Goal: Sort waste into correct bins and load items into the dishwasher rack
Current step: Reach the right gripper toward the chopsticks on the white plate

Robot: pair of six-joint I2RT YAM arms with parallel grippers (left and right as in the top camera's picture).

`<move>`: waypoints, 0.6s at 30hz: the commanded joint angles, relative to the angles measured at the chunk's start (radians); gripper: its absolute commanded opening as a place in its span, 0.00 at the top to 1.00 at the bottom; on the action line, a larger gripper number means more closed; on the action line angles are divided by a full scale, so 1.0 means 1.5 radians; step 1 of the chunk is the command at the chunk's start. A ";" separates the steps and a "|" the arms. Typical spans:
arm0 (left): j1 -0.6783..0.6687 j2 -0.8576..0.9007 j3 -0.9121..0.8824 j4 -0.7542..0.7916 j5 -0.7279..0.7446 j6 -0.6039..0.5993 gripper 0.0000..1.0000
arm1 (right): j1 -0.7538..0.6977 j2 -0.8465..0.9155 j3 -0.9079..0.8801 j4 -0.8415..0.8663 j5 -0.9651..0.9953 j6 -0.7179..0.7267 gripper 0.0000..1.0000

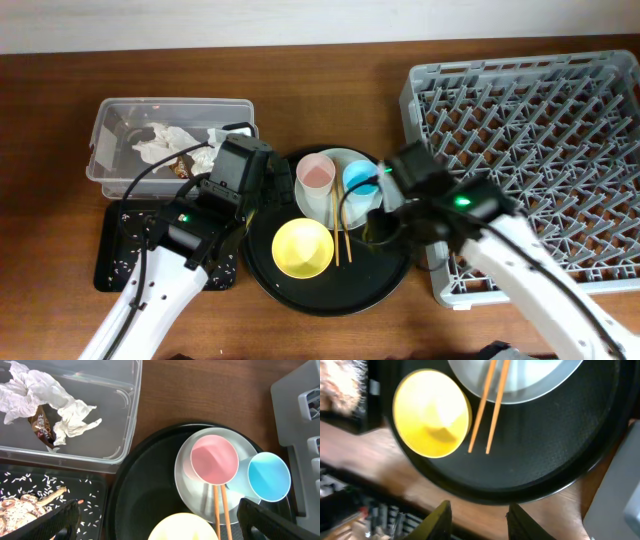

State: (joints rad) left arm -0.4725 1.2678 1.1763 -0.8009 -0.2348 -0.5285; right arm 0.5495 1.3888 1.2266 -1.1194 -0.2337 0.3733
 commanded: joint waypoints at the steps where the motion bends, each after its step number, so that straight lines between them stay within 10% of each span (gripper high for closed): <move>1: 0.003 -0.003 0.010 0.001 0.002 -0.004 0.01 | 0.037 0.056 0.001 0.026 0.064 0.024 0.64; 18: 0.003 -0.003 0.010 0.001 0.003 -0.004 0.01 | 0.048 0.247 0.001 0.129 0.066 0.024 0.68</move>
State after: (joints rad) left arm -0.4725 1.2678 1.1763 -0.8009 -0.2352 -0.5285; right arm 0.6125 1.7348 1.2266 -0.9329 -0.1513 0.3988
